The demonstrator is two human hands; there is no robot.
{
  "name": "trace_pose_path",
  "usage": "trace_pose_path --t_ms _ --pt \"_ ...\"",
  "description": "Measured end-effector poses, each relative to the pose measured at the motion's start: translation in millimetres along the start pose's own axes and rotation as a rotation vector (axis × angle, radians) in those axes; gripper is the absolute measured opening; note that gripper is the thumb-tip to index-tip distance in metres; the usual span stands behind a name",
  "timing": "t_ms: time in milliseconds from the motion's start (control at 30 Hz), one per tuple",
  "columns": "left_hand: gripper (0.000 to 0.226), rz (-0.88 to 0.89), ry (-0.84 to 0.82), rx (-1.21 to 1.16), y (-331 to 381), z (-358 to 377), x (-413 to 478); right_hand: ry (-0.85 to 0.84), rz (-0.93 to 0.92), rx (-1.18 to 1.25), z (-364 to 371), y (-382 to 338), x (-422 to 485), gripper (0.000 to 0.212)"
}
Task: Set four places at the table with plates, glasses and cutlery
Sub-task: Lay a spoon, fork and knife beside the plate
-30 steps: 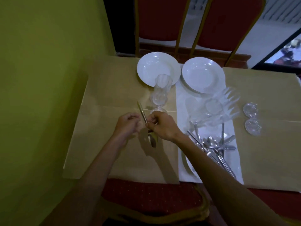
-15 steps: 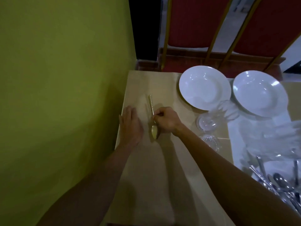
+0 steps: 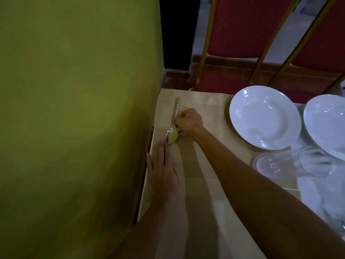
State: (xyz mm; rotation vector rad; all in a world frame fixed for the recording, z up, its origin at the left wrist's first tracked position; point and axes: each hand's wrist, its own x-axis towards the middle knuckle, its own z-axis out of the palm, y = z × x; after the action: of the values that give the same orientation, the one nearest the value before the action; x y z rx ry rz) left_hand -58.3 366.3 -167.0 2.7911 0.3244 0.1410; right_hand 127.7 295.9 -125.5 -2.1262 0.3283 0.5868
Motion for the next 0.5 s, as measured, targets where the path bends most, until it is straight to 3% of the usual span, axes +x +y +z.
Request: trace_pose_path --t_ms 500 --pt "0.052 -0.063 -0.015 -0.061 2 -2 1 0.036 -0.019 -0.156 16 7 12 0.024"
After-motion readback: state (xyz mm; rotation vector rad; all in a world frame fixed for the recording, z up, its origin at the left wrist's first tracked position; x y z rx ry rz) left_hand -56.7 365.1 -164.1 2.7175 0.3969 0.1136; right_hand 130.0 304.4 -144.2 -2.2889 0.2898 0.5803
